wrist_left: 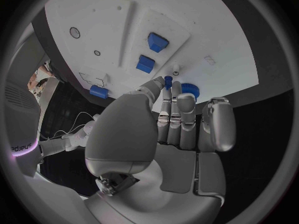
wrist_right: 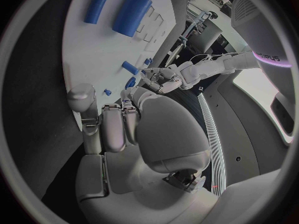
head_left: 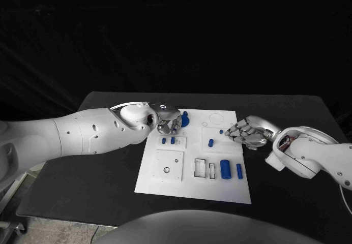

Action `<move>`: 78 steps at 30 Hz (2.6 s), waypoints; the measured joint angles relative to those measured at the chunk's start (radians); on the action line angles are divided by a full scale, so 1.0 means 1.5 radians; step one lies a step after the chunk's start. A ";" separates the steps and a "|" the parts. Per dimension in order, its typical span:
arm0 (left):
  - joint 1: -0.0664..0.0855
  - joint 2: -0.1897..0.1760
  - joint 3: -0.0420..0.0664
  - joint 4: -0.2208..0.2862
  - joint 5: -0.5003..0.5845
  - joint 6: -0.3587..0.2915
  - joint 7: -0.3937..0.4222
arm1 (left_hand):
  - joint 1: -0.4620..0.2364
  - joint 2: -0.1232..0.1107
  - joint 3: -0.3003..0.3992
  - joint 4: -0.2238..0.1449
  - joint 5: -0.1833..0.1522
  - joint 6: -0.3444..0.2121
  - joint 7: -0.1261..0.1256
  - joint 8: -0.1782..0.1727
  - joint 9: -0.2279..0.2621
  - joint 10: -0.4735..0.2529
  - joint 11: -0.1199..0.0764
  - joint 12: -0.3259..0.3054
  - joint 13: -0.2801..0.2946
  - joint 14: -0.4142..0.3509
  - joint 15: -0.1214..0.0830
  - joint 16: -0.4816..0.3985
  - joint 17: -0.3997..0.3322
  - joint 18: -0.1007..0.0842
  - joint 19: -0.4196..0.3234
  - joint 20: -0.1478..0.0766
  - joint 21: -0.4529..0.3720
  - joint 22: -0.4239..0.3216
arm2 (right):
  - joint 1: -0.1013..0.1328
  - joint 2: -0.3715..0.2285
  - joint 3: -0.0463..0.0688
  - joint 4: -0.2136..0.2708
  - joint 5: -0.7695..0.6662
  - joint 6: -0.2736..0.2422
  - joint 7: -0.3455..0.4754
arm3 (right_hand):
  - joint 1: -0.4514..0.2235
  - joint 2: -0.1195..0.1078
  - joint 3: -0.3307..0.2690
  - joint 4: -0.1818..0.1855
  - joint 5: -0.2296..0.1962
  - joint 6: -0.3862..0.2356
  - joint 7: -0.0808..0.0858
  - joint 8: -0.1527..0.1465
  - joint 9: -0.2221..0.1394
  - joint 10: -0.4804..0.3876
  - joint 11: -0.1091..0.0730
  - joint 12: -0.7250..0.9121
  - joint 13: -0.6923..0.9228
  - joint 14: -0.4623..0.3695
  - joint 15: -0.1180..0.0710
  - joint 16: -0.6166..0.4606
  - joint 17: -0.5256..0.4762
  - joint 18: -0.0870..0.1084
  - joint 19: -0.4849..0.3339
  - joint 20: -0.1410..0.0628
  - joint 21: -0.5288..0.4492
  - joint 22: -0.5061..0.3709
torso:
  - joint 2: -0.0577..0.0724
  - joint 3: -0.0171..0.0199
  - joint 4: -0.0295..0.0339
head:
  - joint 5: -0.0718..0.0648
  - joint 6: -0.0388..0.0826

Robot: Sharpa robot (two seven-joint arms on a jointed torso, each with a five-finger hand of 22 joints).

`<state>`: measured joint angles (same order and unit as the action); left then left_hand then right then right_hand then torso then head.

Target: Assemble the parts on the task board

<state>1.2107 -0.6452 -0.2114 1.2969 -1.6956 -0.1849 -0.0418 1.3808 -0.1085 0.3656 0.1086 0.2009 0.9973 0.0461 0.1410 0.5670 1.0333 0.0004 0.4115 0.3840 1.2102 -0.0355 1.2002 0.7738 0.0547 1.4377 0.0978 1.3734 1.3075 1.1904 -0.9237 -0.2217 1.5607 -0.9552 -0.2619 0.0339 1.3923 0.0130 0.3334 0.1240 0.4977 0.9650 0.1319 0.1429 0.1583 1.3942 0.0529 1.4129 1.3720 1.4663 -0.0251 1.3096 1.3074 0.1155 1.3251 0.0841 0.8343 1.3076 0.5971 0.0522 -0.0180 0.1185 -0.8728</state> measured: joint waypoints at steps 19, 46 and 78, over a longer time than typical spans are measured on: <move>0.000 -0.002 0.000 0.000 -0.002 -0.001 -0.002 | -0.011 -0.011 -0.005 0.015 -0.038 -0.049 -0.016 -0.032 -0.017 -0.034 0.006 -0.011 0.014 -0.009 0.000 -0.005 -0.014 0.000 -0.006 -0.001 -0.010 0.000 | 0.000 0.001 0.000 -0.001 0.000 0.002 0.000 | 0.000 0.000 0.001 -0.001 0.000 0.000 0.000 0.000 0.000 -0.002 -0.002 -0.001 0.000 0.000 0.000 0.000 0.000 0.000 0.000 0.000 -0.003 0.000 | 0.000 -0.0001 -0.0003 | 0.001 0.000; 0.000 -0.033 0.000 0.023 -0.006 -0.037 -0.004 | -0.024 -0.009 -0.012 0.049 -0.026 -0.028 -0.005 -0.027 -0.020 -0.047 0.004 -0.008 0.040 -0.009 0.000 -0.006 -0.013 0.000 -0.008 0.001 -0.006 0.000 | 0.000 -0.004 0.000 0.001 0.001 0.003 0.000 | 0.000 0.000 0.001 -0.001 0.000 0.000 0.000 0.000 0.000 -0.002 -0.002 0.000 0.000 0.000 0.000 0.000 0.000 0.000 0.000 0.000 -0.003 0.000 | 0.000 -0.0001 0.0001 | 0.000 0.000; -0.007 0.003 0.000 0.005 -0.005 0.002 -0.001 | 0.000 -0.016 0.004 0.037 -0.032 -0.028 -0.005 -0.027 -0.025 -0.053 0.006 -0.011 0.042 -0.014 0.000 -0.010 -0.032 0.000 -0.008 0.001 -0.016 0.000 | -0.002 -0.002 0.000 0.001 0.002 0.008 0.000 | 0.000 0.000 0.003 -0.003 0.000 0.000 0.000 0.000 0.000 -0.002 -0.002 0.000 -0.001 0.000 0.000 0.000 0.000 0.000 0.000 0.000 -0.003 0.000 | 0.000 -0.0001 -0.0006 | 0.002 0.000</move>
<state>1.2003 -0.6412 -0.2121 1.3047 -1.7029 -0.1812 -0.0435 1.3804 -0.1328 0.3716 0.1639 0.1526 0.9557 0.0390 0.1003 0.5296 0.9534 0.0094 0.3949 0.4472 1.1886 -0.0356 1.1849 0.7257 0.0546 1.4259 0.0999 1.3496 1.3077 1.1872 -0.9271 -0.2218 1.5621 -0.9527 -0.2497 0.0335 1.3923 0.0130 0.3373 0.1202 0.4977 0.9650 0.1318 0.1429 0.1578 1.3907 0.0494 1.4123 1.3712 1.4663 -0.0251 1.3097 1.3078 0.1154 1.3252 0.0841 0.8297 1.3076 0.5972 0.0520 -0.0190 0.1213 -0.8728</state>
